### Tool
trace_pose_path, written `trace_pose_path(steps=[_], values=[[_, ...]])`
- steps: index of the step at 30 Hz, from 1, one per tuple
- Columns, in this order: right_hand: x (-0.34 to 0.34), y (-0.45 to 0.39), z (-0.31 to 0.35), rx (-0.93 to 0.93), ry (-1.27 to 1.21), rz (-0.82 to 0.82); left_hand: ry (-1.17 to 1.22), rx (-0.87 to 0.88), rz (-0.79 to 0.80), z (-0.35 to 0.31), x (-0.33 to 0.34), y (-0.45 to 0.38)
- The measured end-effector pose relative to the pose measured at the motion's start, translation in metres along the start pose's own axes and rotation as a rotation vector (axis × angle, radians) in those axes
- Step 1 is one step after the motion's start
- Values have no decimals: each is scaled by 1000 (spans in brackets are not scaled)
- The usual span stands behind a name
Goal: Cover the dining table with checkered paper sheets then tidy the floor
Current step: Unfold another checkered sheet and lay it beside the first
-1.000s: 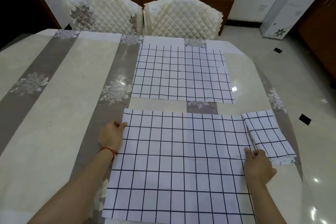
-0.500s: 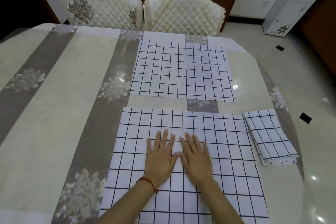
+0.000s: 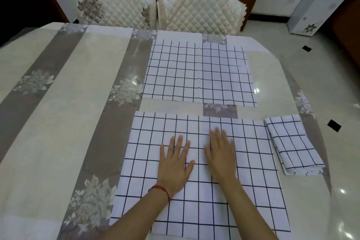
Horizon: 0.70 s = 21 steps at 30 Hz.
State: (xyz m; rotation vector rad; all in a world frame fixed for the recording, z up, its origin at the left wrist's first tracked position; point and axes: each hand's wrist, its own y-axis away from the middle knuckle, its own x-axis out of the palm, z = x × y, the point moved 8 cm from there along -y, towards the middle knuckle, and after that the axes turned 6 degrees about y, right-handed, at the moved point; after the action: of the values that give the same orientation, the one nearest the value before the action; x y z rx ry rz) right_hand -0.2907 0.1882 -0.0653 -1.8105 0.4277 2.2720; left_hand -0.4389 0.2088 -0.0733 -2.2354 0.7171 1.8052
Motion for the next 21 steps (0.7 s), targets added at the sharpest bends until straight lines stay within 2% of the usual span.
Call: trace_pose_path(steps=[2,4,10,13,15,17,19,21], values=[[17,-6,28,-191,61,75,-5,-1,7,-1,1,0],[23,-14,19,-196,97,91,-5,0,10,-1,1,0],[1,-10,-76,165,48,56,32,4,9,1,6,-1],[-11,8,-79,286,57,11,39,5,2,3,12,-3],[-12,21,-38,159,59,-41,47,9,9,4,15,-2],[4,40,8,-9,20,9,44,10,15,4,16,-3],[20,59,23,-46,5,52,32,19,22,3,17,-3],[24,70,8,11,24,53,35,15,20,3,17,-3]])
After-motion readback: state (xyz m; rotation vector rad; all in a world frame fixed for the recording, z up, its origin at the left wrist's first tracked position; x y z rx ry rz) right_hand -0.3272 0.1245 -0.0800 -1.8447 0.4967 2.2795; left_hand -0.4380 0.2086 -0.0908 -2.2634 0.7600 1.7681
